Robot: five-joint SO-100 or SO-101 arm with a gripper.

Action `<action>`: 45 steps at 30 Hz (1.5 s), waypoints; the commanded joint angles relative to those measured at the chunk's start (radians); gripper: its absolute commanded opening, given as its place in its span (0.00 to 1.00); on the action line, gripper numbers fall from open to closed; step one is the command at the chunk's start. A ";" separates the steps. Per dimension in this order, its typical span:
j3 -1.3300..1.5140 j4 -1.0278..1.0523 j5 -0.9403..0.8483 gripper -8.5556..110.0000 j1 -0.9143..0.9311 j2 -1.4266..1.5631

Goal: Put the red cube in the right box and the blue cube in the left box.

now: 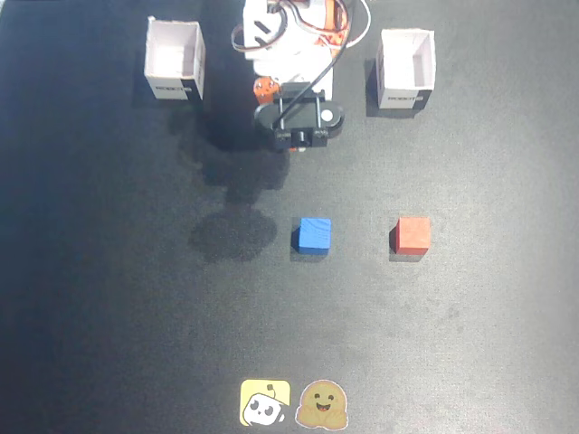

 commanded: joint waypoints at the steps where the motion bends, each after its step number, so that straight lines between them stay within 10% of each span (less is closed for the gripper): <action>1: -0.006 0.002 0.006 0.07 -0.003 0.011; 29: -0.041 -0.018 0.100 0.07 -0.067 0.008; 45: -0.244 -0.327 0.393 0.07 -0.296 -0.529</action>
